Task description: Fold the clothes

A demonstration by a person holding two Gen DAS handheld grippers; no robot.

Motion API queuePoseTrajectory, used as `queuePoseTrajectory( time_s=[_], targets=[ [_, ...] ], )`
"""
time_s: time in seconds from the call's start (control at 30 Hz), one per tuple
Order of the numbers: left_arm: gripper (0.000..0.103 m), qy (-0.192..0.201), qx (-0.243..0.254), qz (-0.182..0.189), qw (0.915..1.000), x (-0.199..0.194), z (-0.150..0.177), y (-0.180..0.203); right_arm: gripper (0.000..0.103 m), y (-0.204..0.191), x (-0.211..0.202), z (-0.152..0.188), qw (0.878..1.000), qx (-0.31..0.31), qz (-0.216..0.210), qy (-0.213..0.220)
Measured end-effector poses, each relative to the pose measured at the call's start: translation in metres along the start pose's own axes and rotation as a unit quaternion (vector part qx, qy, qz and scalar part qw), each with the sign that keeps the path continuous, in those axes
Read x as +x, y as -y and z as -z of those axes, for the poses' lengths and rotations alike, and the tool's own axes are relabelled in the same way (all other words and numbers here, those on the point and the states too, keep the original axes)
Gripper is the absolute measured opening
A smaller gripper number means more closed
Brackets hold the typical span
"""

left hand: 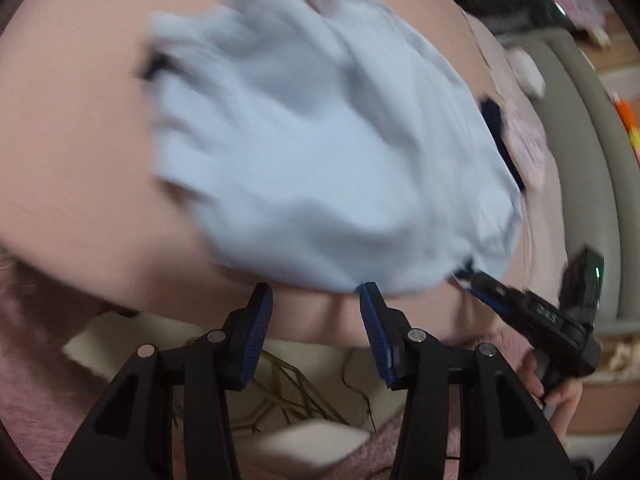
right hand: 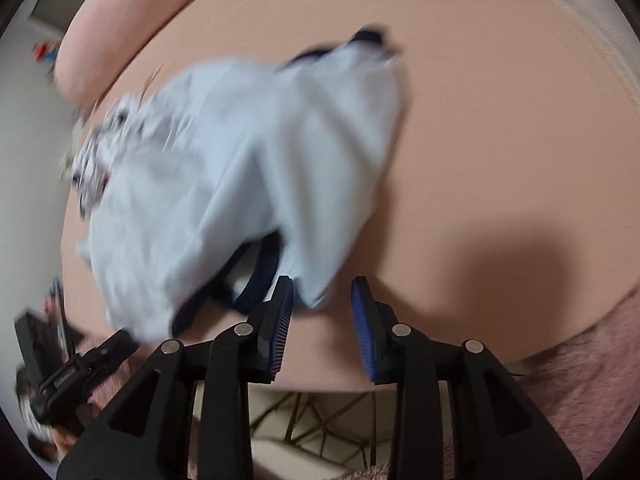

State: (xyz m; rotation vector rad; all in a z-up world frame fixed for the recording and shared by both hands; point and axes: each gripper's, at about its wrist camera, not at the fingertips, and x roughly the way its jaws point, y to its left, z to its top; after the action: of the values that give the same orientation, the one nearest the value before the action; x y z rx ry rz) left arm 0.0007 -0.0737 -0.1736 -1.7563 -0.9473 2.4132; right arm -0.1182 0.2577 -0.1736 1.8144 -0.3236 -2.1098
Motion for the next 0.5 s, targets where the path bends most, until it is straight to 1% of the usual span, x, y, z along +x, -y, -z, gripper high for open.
queuePoseTrajectory(
  time_s=[0.03, 0.07, 0.1, 0.13, 0.17, 0.23, 0.3, 0.33, 0.37, 0.4, 0.5],
  targets=[
    [0.048, 0.005, 0.007, -0.001, 1.0000, 0.000, -0.004, 0.005, 0.037, -0.002, 0.006, 0.001, 1.000, -0.002, -0.004, -0.010],
    [0.047, 0.009, 0.014, -0.002, 0.9999, 0.001, -0.009, 0.009, 0.040, -0.004, 0.009, -0.002, 1.000, -0.006, 0.004, -0.003],
    [0.045, 0.014, 0.021, -0.004, 0.9997, 0.001, -0.013, 0.014, 0.040, -0.006, 0.011, -0.004, 1.000, -0.009, 0.013, 0.007],
    [0.044, 0.019, 0.028, -0.005, 0.9994, 0.001, -0.018, 0.019, 0.036, -0.009, 0.014, -0.007, 1.000, -0.013, 0.022, 0.016],
    [0.041, 0.024, 0.035, -0.006, 0.9991, 0.001, -0.022, 0.023, 0.028, -0.011, 0.016, -0.009, 0.999, -0.016, 0.032, 0.026],
    [0.040, 0.033, 0.049, -0.008, 0.9982, 0.002, -0.031, 0.033, 0.028, -0.021, 0.008, -0.012, 0.995, -0.038, 0.080, 0.056],
    [0.040, 0.042, 0.063, -0.011, 0.9970, 0.003, -0.040, 0.042, 0.028, -0.022, -0.007, -0.013, 0.988, -0.048, 0.113, 0.090],
    [0.040, 0.047, 0.071, -0.012, 0.9963, 0.003, -0.045, 0.047, 0.030, -0.023, -0.015, -0.014, 0.984, -0.053, 0.129, 0.107],
    [0.040, 0.048, 0.065, -0.011, 0.9967, 0.003, -0.052, 0.046, 0.036, -0.019, -0.016, -0.016, 0.987, -0.046, 0.118, 0.099],
    [0.040, 0.046, 0.052, -0.005, 0.9976, 0.005, -0.059, 0.042, 0.039, -0.014, -0.015, -0.017, 0.990, -0.038, 0.103, 0.086],
    [0.041, 0.056, 0.036, 0.019, 0.9976, 0.006, -0.058, 0.033, 0.040, -0.005, -0.002, -0.017, 0.999, -0.009, 0.030, 0.041]
  ],
)
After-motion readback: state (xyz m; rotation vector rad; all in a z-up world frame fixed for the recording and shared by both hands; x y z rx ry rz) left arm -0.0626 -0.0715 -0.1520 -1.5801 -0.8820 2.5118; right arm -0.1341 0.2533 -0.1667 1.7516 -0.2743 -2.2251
